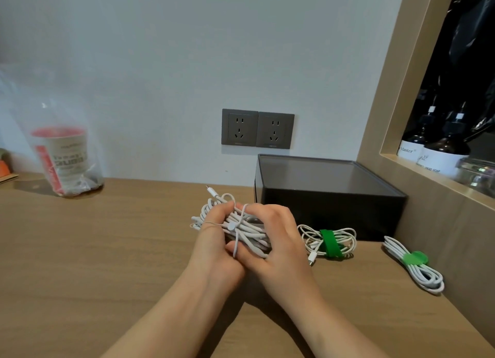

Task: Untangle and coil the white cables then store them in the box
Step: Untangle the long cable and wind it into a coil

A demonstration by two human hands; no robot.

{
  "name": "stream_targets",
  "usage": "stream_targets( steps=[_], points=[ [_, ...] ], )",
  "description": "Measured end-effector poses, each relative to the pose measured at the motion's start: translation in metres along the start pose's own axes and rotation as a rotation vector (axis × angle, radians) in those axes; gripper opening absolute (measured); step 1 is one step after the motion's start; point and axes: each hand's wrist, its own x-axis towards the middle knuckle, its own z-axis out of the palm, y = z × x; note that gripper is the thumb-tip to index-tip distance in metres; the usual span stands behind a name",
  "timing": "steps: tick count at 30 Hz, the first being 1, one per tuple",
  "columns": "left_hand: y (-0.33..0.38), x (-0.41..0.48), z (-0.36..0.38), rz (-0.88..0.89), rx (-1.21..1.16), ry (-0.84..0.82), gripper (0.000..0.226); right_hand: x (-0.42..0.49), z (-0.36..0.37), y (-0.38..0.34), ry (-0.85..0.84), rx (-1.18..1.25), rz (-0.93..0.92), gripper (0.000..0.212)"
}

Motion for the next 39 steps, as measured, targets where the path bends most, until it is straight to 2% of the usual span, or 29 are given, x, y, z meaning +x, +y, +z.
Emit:
stream_targets(
  steps=[4,8,13,18,23,26,30,32,34,37,39],
  points=[
    [-0.004,-0.004,0.005,0.022,0.012,-0.046,0.019,-0.001,0.001,0.004,0.179,-0.217,-0.127,0.035],
    [-0.004,-0.002,0.004,0.063,0.018,-0.029,0.018,0.002,0.002,0.005,0.218,-0.265,-0.223,0.028],
    [-0.002,-0.002,0.003,0.066,0.019,-0.104,0.016,0.008,-0.004,0.003,0.25,-0.13,-0.174,0.02],
    [0.002,0.0,0.0,0.107,0.1,-0.149,0.034,0.011,-0.016,0.004,0.242,0.054,-0.023,0.012],
    [0.0,0.005,0.0,0.162,0.041,-0.062,0.018,0.011,-0.01,0.003,0.105,0.103,0.091,0.016],
    [0.003,0.006,-0.004,0.167,0.032,-0.037,0.023,0.01,-0.011,0.002,-0.039,0.09,0.101,0.021],
    [0.004,0.003,-0.005,0.136,0.073,-0.033,0.024,0.009,-0.023,0.001,-0.222,0.086,0.149,0.041],
    [0.004,0.002,-0.005,0.133,0.093,-0.03,0.023,0.009,-0.026,0.0,-0.27,0.06,0.154,0.049],
    [0.004,-0.001,-0.004,0.133,0.081,-0.043,0.023,0.009,-0.029,0.0,-0.286,0.075,0.153,0.045],
    [0.007,-0.001,-0.004,0.142,0.073,-0.059,0.019,0.01,-0.034,-0.003,-0.323,0.334,0.21,0.025],
    [0.009,0.0,-0.004,0.124,0.086,-0.078,0.019,0.009,-0.036,-0.003,-0.343,0.508,0.295,0.03]
  ],
)
